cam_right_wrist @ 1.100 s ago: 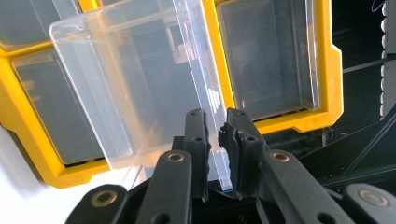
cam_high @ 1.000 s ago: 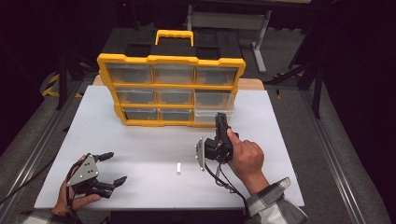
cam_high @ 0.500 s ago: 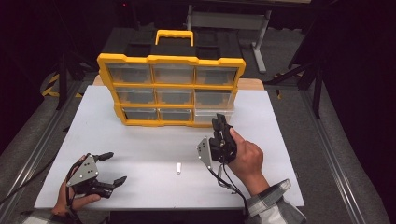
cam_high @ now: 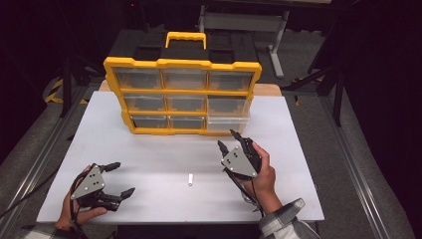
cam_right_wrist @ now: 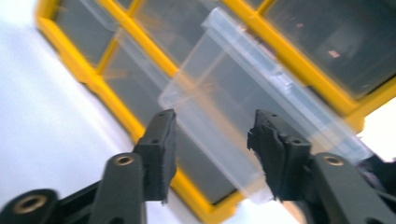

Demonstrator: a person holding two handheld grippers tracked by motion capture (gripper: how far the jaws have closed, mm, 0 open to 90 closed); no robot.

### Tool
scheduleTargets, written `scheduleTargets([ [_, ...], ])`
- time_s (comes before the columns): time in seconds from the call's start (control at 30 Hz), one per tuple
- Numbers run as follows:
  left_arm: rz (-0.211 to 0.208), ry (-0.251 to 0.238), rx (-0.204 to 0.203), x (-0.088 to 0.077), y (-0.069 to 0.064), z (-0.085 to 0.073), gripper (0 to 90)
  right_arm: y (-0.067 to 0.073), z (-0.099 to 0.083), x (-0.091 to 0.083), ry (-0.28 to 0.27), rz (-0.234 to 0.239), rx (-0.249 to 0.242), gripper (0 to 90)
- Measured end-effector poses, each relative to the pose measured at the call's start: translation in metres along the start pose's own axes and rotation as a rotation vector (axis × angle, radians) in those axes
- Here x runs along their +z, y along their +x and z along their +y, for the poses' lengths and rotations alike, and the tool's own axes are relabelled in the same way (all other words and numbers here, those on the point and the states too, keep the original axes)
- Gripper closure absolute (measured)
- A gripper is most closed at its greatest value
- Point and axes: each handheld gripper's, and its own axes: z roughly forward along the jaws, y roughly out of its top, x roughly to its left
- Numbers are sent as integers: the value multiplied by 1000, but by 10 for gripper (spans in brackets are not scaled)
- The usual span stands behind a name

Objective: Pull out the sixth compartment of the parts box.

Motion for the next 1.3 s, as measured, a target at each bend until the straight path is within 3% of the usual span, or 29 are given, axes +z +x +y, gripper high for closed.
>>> scheduleTargets([
  [0.13,7,-6,6,-1,0,0,82,2,-14,5,1,136,100,402],
  [0.3,7,-2,12,-1,-1,1,82,8,-27,13,25,250,165,312],
  [0.43,6,-3,13,-1,-1,1,82,13,-37,24,75,353,231,263],
  [0.57,4,0,13,-2,-2,1,82,17,-40,30,115,426,271,223],
  [0.63,2,-1,12,-2,-2,1,81,21,-41,33,139,462,273,176],
  [0.8,-2,0,12,-1,-2,1,81,32,-45,43,186,584,310,157],
  [1.03,-6,1,9,-1,-2,1,79,49,-42,52,231,710,287,134],
  [1.3,-7,2,8,-1,-2,1,78,62,-37,59,240,765,264,118],
])
